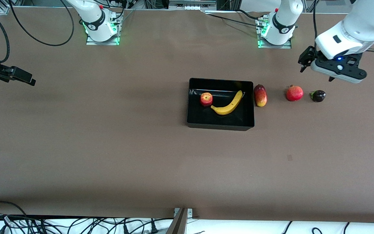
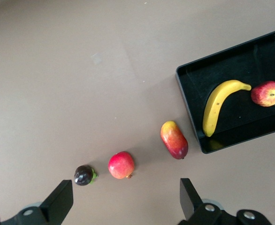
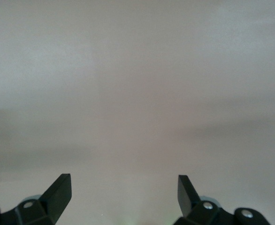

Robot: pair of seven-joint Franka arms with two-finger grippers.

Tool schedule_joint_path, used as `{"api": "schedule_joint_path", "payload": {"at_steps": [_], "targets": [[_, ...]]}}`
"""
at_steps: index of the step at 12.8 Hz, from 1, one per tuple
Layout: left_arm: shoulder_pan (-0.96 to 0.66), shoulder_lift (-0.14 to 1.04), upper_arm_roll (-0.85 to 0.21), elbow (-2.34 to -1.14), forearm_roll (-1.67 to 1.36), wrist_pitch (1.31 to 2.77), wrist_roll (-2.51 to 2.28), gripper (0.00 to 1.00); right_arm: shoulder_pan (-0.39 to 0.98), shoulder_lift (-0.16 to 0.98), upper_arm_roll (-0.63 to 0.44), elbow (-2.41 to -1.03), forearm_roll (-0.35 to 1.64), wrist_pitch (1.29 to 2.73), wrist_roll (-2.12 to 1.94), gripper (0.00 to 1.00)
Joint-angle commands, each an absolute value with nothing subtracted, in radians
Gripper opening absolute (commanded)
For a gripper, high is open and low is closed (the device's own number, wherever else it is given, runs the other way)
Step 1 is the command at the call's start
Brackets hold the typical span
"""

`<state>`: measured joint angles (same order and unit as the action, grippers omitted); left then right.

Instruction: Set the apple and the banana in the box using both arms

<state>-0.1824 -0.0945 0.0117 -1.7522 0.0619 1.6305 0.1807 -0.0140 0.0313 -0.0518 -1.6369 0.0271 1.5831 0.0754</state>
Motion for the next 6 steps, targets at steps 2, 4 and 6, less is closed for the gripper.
{"api": "schedule_joint_path", "payload": {"at_steps": [2, 4, 6], "targets": [[-0.157, -0.055, 0.044, -1.721, 0.035, 1.612, 0.181, 1.00, -0.029, 0.035, -0.043, -1.623, 0.034, 1.568, 0.066, 1.00], [-0.134, -0.037, 0.060, -1.721, 0.014, 1.615, 0.181, 1.00, -0.029, 0.035, -0.043, -1.623, 0.034, 1.568, 0.066, 1.00], [-0.127, -0.022, 0.084, -1.717, -0.004, 1.614, 0.181, 1.00, -0.029, 0.035, -0.043, -1.623, 0.034, 1.568, 0.066, 1.00]]}}
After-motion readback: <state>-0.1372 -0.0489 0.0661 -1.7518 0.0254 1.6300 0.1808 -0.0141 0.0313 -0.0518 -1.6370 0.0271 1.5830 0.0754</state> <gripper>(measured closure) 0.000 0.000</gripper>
